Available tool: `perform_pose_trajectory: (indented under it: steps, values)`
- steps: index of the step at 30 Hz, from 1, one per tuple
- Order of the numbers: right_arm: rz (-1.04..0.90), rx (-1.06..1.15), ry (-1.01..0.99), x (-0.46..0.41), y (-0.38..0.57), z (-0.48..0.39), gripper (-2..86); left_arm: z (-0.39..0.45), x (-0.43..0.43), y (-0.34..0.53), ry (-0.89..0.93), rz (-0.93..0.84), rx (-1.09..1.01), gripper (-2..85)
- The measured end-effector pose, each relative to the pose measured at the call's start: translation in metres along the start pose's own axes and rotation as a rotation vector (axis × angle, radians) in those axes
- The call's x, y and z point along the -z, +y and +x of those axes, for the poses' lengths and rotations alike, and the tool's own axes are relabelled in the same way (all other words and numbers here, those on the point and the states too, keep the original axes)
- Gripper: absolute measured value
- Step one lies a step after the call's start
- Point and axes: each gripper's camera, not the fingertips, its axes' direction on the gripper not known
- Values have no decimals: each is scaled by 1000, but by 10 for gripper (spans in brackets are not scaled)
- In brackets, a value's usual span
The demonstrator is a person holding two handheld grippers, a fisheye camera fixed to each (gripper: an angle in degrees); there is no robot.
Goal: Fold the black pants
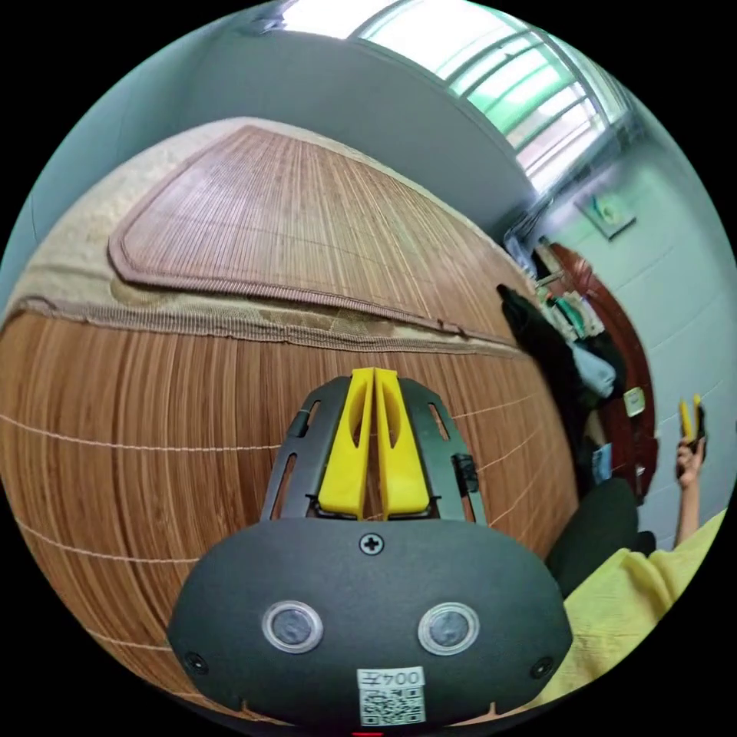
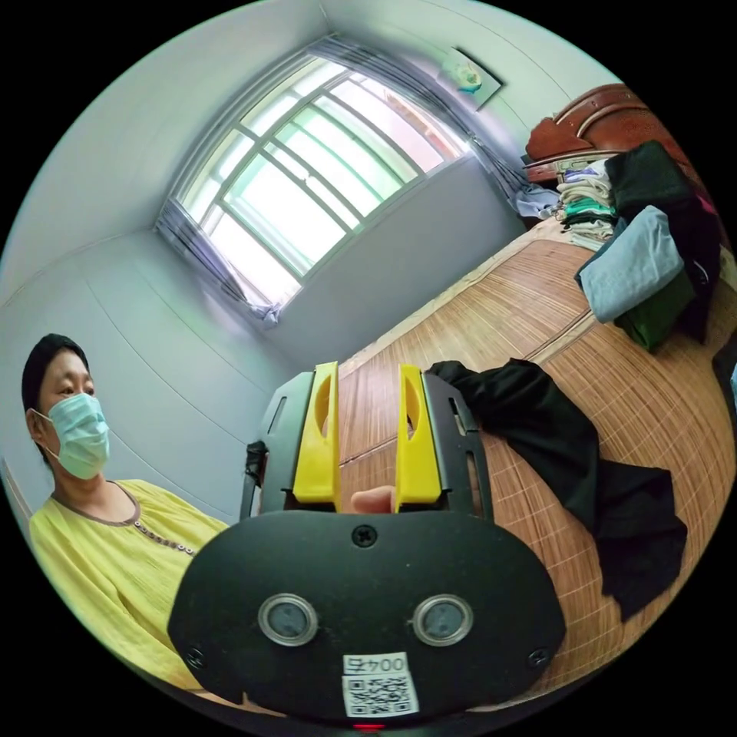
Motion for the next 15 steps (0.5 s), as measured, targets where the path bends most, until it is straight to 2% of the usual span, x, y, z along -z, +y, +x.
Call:
perform_pose_trajectory:
  steps: [3, 15]
  values:
    - [-19, 31, 37, -2, -1, -12, 119, -11, 5, -5, 100, 2, 54, 6]
    - [1, 24, -14, -54, -7, -5, 120, -19, 20, -19, 255, -6, 122, 6]
